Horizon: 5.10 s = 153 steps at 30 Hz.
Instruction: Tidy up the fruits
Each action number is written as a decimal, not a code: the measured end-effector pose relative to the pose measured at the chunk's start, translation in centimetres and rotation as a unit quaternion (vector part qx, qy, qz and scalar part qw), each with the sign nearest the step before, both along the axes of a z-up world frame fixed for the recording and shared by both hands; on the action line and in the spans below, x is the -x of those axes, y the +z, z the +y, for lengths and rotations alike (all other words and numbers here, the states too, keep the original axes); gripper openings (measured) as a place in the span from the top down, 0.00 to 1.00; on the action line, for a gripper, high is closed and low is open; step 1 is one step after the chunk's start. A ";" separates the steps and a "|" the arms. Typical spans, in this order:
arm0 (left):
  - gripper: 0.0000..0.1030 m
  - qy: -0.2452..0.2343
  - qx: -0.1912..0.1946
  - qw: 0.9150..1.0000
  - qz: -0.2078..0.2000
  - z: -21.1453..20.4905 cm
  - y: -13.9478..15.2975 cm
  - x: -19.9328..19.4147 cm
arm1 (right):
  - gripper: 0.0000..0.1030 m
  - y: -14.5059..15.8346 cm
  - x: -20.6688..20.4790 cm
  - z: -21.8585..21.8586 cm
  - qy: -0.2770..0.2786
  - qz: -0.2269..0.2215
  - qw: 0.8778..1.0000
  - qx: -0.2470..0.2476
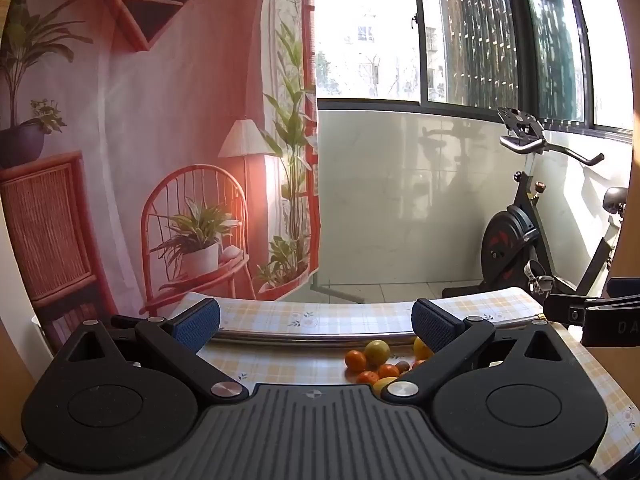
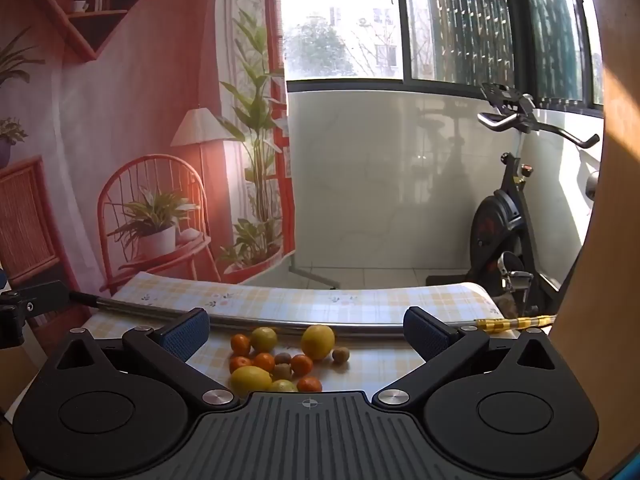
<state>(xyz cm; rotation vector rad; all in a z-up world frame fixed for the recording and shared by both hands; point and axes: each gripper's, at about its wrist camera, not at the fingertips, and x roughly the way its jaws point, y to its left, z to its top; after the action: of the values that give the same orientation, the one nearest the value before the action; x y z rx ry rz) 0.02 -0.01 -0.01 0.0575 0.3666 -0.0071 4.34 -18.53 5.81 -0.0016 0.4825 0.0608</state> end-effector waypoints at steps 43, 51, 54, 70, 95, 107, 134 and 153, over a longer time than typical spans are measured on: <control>0.00 0.001 -0.004 1.000 -0.011 0.2 0.2 0.1 | 0.00 0.1 0.3 0.1 -0.003 -0.002 1.000 -0.003; 0.00 0.001 -0.004 1.000 -0.014 0.3 0.3 0.1 | 0.00 0.1 0.2 -0.1 -0.003 -0.002 1.000 -0.004; 0.00 0.001 -0.004 1.000 -0.014 0.3 0.2 0.1 | 0.00 0.0 0.2 -0.1 -0.003 -0.002 1.000 -0.004; 0.00 -0.001 -0.005 1.000 -0.015 0.1 0.1 0.3 | 0.00 0.2 0.2 -0.1 -0.003 -0.002 1.000 -0.006; 0.00 0.019 0.013 1.000 0.015 0.9 -1.8 -1.9 | 0.00 -1.4 -1.3 -0.3 0.004 0.014 1.000 -0.016; 0.01 0.062 0.051 0.997 0.017 4.1 -5.0 -4.7 | 0.00 -4.8 -3.6 -2.2 0.041 -0.028 0.999 -0.011; 0.02 0.098 0.052 0.992 0.058 6.4 -9.2 -10.7 | 0.04 -17.8 -20.5 -3.3 0.087 0.040 0.995 -0.036; 0.02 0.083 0.066 0.989 0.100 6.8 -11.9 -13.7 | 0.29 -25.7 -29.0 -0.2 0.084 0.149 0.985 0.000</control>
<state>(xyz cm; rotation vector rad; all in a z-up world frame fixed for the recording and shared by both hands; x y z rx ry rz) 13.76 6.80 -11.90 -0.1060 0.5692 0.1273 33.32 -18.73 -19.86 -0.0345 0.7805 0.2287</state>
